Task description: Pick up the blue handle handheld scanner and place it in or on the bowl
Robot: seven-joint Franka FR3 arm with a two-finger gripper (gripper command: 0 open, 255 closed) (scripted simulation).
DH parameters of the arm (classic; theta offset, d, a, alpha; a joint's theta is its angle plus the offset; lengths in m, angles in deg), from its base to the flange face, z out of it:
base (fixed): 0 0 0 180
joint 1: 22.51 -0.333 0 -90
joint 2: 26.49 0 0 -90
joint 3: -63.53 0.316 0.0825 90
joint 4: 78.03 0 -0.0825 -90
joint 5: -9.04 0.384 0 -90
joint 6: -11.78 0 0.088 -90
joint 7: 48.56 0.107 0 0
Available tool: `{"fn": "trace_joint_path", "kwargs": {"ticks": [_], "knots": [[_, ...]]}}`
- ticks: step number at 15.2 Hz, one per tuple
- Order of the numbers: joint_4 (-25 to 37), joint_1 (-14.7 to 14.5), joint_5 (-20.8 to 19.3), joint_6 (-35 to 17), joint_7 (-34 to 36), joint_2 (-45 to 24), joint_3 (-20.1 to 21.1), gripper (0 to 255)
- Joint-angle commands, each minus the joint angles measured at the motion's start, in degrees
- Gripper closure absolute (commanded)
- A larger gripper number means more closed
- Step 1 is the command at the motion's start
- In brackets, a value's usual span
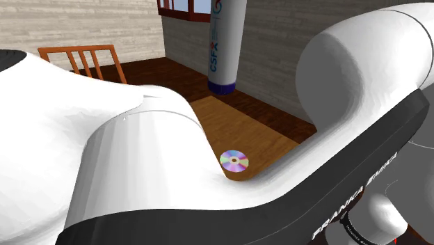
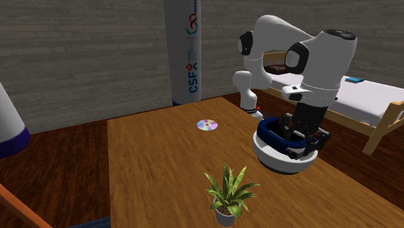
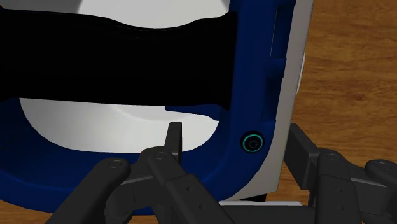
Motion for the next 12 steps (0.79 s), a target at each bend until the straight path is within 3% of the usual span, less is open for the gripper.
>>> {"fn": "trace_joint_path", "kwargs": {"ticks": [1,8,9,12], "knots": [[-0.57,0.05,-0.07,-0.72,0.08,-0.09,-0.04,255],[-0.56,0.04,-0.07,-0.72,0.08,-0.09,-0.04,255],[-0.58,0.05,-0.06,-0.71,0.07,-0.05,-0.04,0],[-0.63,0.06,-0.05,-0.73,0.07,-0.03,-0.04,0]]}}
